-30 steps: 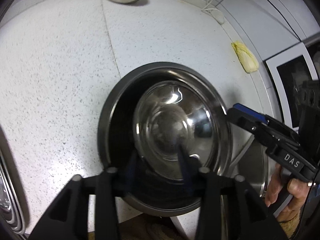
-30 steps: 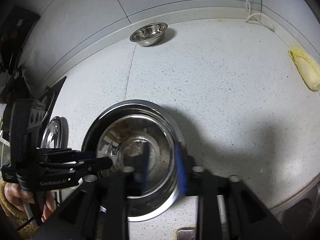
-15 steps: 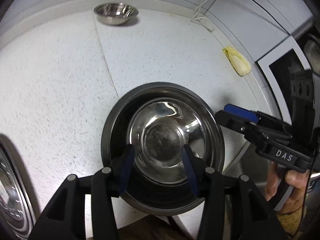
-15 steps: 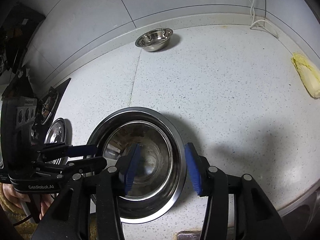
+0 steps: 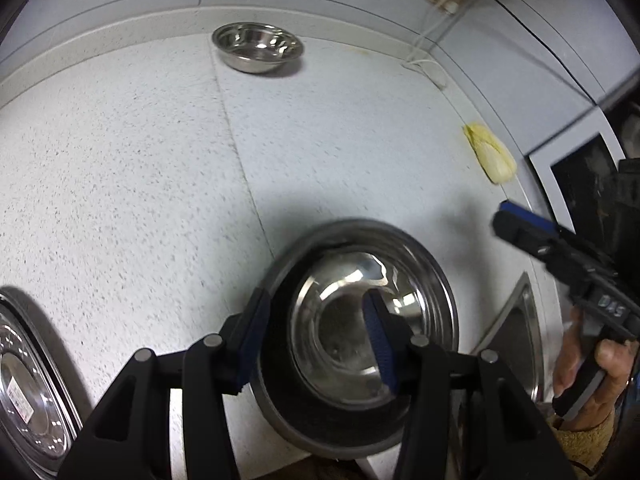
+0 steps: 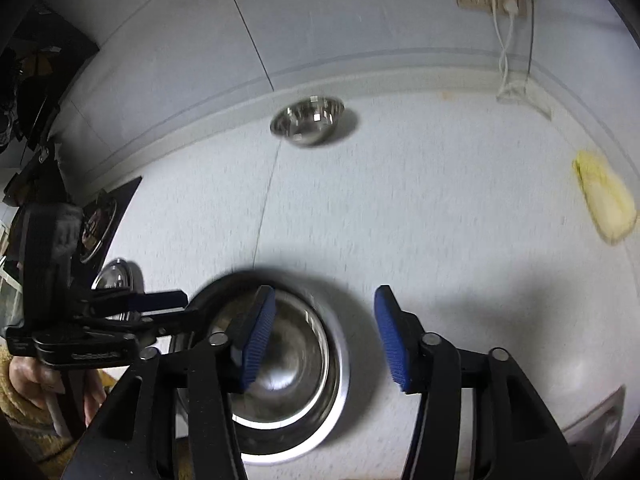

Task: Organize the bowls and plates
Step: 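Move both tools to the small steel bowl and close on its rim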

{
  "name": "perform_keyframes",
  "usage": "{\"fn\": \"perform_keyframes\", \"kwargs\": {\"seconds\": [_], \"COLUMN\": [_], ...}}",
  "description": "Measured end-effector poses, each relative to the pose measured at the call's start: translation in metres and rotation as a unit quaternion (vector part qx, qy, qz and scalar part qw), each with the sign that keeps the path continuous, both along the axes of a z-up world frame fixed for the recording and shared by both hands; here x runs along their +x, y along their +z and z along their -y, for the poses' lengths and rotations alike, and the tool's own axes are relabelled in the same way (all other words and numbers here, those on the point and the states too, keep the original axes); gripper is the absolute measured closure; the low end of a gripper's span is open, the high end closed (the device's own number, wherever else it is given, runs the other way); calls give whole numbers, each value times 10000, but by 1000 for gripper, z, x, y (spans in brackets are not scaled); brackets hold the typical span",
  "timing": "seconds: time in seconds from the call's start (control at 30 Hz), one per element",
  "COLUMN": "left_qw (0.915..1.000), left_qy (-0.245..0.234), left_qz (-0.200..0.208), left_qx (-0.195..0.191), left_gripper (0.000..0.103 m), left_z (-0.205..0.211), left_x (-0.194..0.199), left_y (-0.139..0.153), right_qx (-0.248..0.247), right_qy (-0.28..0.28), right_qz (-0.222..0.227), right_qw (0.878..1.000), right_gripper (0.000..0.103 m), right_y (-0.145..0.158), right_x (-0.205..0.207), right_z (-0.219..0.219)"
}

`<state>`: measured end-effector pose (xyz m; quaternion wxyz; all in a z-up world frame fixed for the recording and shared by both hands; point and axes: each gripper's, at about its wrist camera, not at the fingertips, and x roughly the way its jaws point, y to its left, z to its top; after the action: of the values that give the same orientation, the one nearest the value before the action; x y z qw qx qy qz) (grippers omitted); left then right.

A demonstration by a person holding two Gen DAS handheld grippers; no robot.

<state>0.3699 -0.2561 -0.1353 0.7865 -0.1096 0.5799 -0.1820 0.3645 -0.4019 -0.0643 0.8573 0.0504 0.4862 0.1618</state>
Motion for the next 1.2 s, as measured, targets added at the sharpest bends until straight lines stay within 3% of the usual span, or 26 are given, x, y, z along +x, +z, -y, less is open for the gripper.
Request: {"fn": "perform_keyframes", "kwargs": {"seconds": [0.27, 0.4, 0.5, 0.57, 0.67, 0.8, 0.97, 1.03, 1.1, 1.13, 1.2], "left_qw": [9980, 9950, 9931, 9910, 9889, 9862, 9867, 9877, 9882, 9885, 9892], "left_qy": [568, 964, 1134, 1290, 1348, 1495, 1461, 1392, 1355, 1340, 1269], "left_qz": [-266, -266, -291, -364, -600, -705, -710, -702, -705, -696, -727], "left_qx": [-97, 13, -9, -49, -160, -50, 66, 96, 117, 109, 66], "left_gripper": [56, 56, 53, 42, 35, 35, 35, 37, 37, 41, 72], "left_z": [-37, -62, -78, -87, -98, -107, -107, -105, -103, -102, -101], "left_x": [88, 153, 200, 230, 266, 299, 324, 327, 330, 331, 334], "left_y": [-2, -6, -17, -28, -50, -70, -80, -79, -79, -79, -81], "right_qx": [198, 357, 333, 360, 462, 392, 513, 399, 352, 335, 290], "right_qy": [224, 135, 109, 98, 86, 45, 61, 143, 152, 140, 120], "right_qz": [78, -95, -384, -637, -1086, -1356, -1467, -1465, -1513, -1542, -1637], "right_qw": [9995, 9992, 9986, 9973, 9930, 9900, 9878, 9883, 9877, 9874, 9860], "right_gripper": [48, 40, 31, 26, 25, 25, 26, 37, 67, 74, 91], "right_y": [14, 8, -9, -27, -61, -95, -113, -117, -121, -123, -130], "right_x": [89, 153, 209, 239, 279, 311, 332, 336, 338, 340, 340], "right_z": [-12, -14, -23, -31, -42, -48, -54, -60, -64, -65, -67]}}
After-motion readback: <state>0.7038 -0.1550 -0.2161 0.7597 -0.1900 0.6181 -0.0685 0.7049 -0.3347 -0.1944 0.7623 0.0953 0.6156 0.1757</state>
